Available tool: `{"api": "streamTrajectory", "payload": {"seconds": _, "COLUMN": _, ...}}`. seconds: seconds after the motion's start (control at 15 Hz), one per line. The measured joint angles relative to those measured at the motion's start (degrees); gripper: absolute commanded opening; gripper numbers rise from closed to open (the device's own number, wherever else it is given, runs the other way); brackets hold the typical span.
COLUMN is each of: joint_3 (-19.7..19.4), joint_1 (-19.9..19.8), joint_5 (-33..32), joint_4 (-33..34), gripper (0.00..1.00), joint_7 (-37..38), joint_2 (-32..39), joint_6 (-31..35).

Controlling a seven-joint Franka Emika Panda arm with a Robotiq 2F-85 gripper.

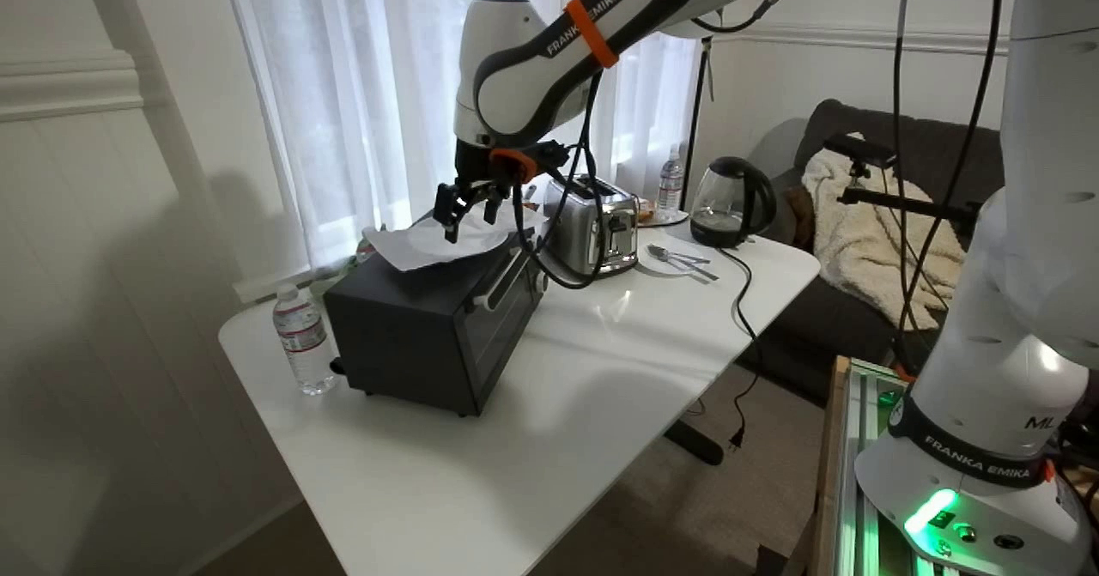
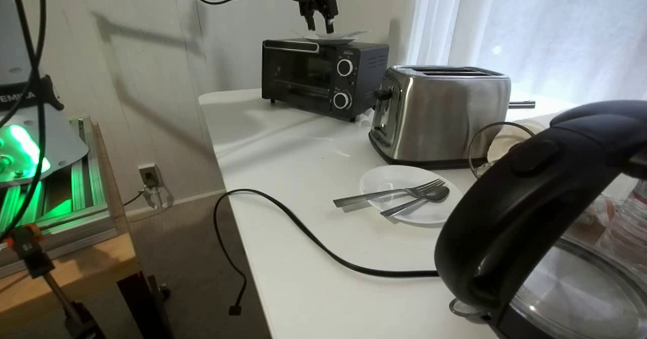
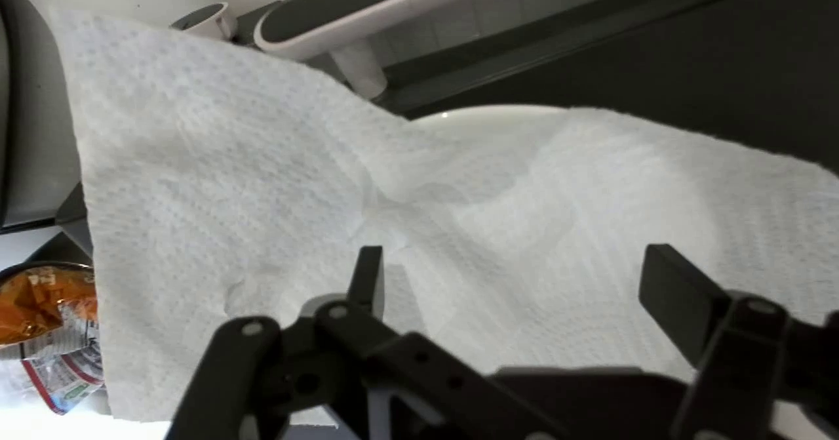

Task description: Pick up the paper towel from the plate and use it to wipe the oven door and then place the paper towel to the right of the toaster

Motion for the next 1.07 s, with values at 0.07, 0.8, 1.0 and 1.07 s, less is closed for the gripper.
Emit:
{"api": "streamTrajectory", "payload": {"seconds": 0.07, "joint_3": -0.37, "joint_1": 0.33, "joint_5": -0.22, "joint_4": 0.73, "gripper": 1.0, "joint_7": 0.49, "joint_2": 0.69, "joint_6": 0.0}}
{"api": "streamTrajectory", "payload": {"seconds": 0.8, "joint_3": -2.58, "joint_1": 3.04, "joint_5": -2.02, "joint_4": 4.47, "gripper": 0.58, "joint_7": 3.82, "joint_2": 4.77, "joint_6": -0.02}}
{"api": "streamTrajectory", "payload": {"seconds": 1.0, "joint_3": -2.88, "joint_1": 3.46, "joint_5": -2.12, "joint_4": 4.93, "gripper": 0.27, "joint_7": 3.91, "joint_2": 4.81, "joint_6": -0.06}}
{"api": "streamTrajectory", "payload": {"seconds": 1.07, "joint_3": -2.9, "joint_1": 3.54, "joint_5": -2.16, "joint_4": 5.07, "gripper": 0.19, "joint_7": 3.93, "joint_2": 4.81, "joint_6": -0.07}}
